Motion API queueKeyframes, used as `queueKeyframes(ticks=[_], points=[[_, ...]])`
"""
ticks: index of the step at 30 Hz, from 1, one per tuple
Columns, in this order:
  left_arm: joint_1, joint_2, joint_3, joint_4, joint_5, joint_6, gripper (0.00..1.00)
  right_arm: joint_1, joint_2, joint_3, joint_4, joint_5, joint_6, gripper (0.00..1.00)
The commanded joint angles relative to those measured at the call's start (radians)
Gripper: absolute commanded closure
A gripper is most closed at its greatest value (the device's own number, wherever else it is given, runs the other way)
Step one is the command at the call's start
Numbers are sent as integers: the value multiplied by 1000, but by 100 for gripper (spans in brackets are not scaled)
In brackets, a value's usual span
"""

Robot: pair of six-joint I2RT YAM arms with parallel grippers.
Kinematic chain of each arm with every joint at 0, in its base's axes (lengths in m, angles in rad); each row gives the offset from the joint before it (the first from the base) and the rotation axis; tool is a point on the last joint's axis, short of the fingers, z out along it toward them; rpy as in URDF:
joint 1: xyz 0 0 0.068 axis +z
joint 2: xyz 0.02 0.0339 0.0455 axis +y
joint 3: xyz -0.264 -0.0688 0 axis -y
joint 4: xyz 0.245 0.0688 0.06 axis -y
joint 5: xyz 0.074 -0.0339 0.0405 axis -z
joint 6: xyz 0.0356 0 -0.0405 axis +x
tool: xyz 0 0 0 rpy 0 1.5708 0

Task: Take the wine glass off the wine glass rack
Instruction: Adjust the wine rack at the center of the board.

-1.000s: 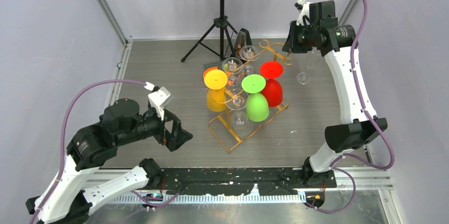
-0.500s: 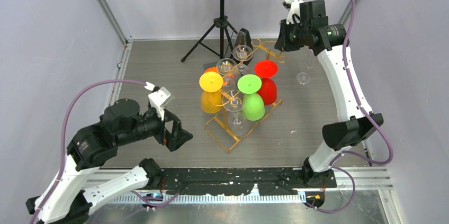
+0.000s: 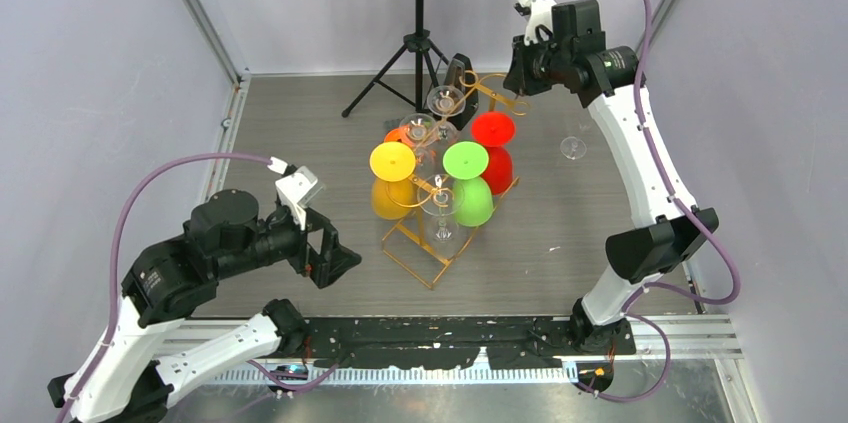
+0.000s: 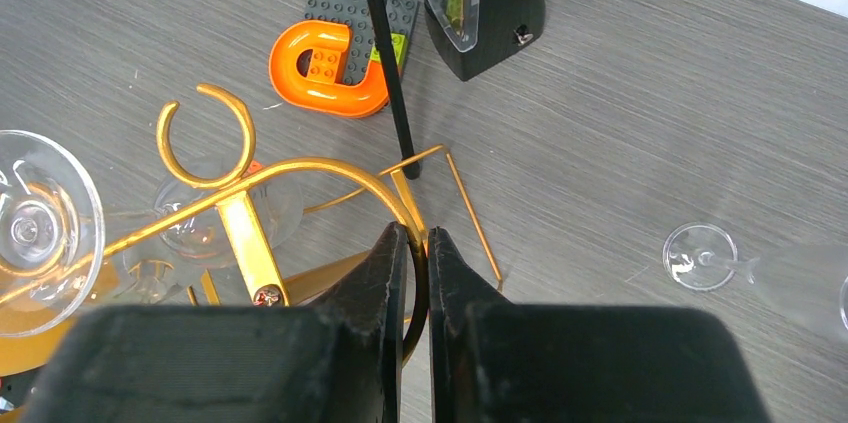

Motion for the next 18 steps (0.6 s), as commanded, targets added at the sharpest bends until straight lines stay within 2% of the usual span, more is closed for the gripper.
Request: queueKeyframes(ticks=[1,18], points=[[-2,-10,5,-10,-12,8,1,35,-39,1,51,-46,-39,94],[-2,-18,-4,6,6,-6,0,56,-160,-77,-55,-9,-26,94]])
